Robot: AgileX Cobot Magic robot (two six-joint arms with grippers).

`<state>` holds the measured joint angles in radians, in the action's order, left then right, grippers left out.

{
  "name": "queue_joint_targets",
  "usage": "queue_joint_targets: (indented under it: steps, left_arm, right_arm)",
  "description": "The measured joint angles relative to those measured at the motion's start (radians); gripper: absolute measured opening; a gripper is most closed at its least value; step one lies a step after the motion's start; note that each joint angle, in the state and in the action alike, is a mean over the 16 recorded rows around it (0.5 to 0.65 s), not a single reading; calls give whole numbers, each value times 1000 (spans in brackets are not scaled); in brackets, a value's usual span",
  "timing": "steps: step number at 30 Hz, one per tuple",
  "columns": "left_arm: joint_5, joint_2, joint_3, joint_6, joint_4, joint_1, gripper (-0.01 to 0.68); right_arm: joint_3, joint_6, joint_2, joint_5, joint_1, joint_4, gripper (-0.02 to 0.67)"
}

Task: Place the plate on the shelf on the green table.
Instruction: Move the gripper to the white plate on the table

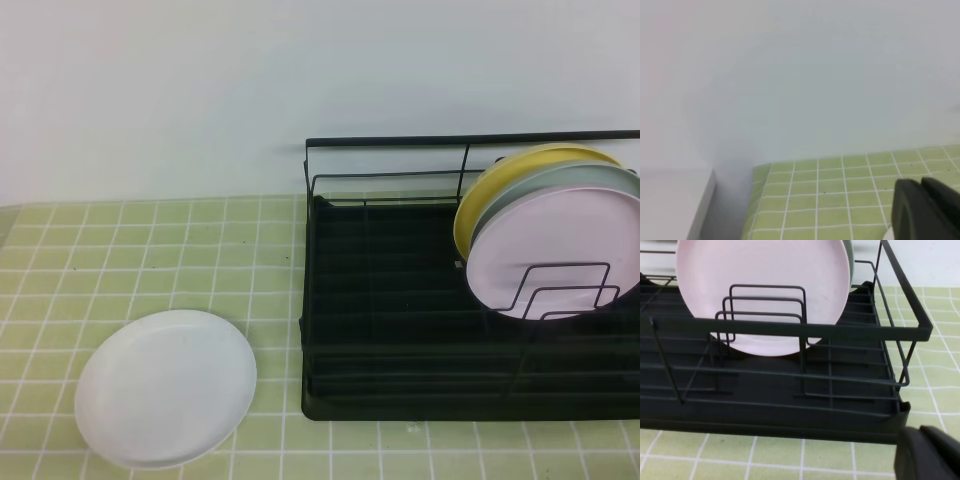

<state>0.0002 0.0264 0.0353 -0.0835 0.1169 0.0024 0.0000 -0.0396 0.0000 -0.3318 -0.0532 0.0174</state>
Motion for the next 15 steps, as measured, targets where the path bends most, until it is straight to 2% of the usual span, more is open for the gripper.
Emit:
queue_joint_targets:
  steps: [7,15]
  left_arm:
    - [-56,0,0,1,8,0,0]
    - [-301,0,0,2,17,0,0]
  right_arm:
    - [0,0,0,68,0,2,-1]
    - [0,1,0,375,0,5,-1]
